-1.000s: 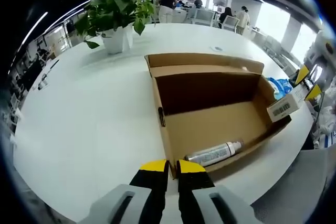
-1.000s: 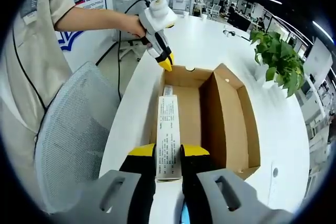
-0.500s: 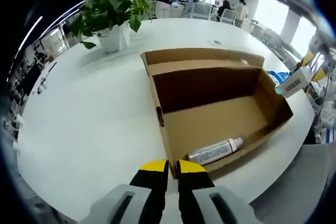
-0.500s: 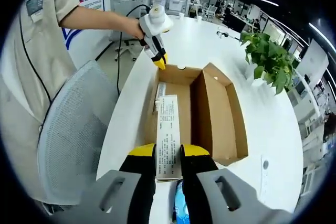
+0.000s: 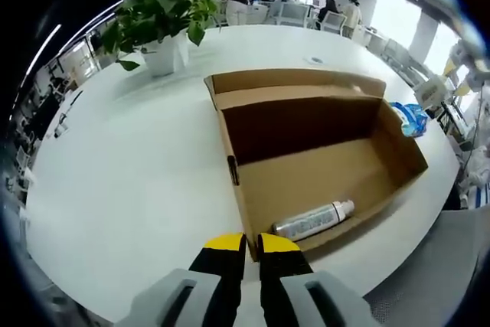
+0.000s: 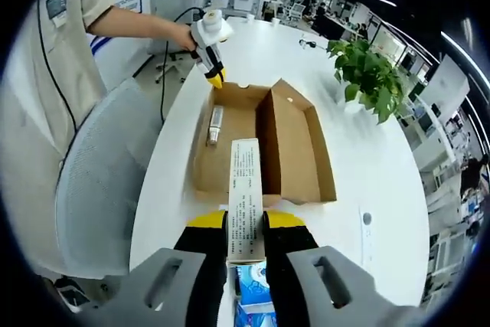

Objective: Operate the shoe box by opening the lid, removing the specified soft item, and placing it in the target area until the item is outside and the box remains undamaged.

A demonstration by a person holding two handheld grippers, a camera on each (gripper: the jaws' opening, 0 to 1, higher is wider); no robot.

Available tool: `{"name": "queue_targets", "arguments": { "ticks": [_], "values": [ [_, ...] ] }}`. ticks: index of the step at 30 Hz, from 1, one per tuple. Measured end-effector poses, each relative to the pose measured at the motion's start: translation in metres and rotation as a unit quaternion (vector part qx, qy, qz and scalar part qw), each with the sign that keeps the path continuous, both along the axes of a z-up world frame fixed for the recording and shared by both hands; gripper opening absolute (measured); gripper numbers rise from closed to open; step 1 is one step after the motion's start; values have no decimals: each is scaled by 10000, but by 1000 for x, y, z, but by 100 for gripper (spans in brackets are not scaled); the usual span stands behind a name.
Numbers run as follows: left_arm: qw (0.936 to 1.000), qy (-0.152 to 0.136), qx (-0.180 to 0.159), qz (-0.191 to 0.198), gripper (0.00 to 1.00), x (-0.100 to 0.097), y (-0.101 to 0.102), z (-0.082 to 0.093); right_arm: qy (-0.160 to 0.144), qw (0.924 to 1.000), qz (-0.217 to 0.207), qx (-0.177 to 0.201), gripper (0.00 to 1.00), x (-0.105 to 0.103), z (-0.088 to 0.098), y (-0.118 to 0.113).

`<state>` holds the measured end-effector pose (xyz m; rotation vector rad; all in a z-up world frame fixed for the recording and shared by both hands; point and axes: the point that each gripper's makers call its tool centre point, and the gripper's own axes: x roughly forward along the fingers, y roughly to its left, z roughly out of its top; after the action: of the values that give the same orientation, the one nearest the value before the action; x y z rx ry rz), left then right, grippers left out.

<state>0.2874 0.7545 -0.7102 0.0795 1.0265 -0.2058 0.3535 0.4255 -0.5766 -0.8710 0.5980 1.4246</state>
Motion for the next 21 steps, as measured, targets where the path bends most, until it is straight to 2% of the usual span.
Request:
{"name": "queue_targets", "arguments": {
  "ticks": [8,13,21],
  "values": [
    [10000,42,18,-40,6,0,0,0,-118,9996,-227,-84,15,24,6,-39],
    [10000,51,29,-44,6,0,0,0,-156,9988,-421,-174,15,40,3,-65],
    [9999,24,53,-102,6,0,0,-1,-178,9979,-561,-272,15,61,-5,-93]
  ]
}}
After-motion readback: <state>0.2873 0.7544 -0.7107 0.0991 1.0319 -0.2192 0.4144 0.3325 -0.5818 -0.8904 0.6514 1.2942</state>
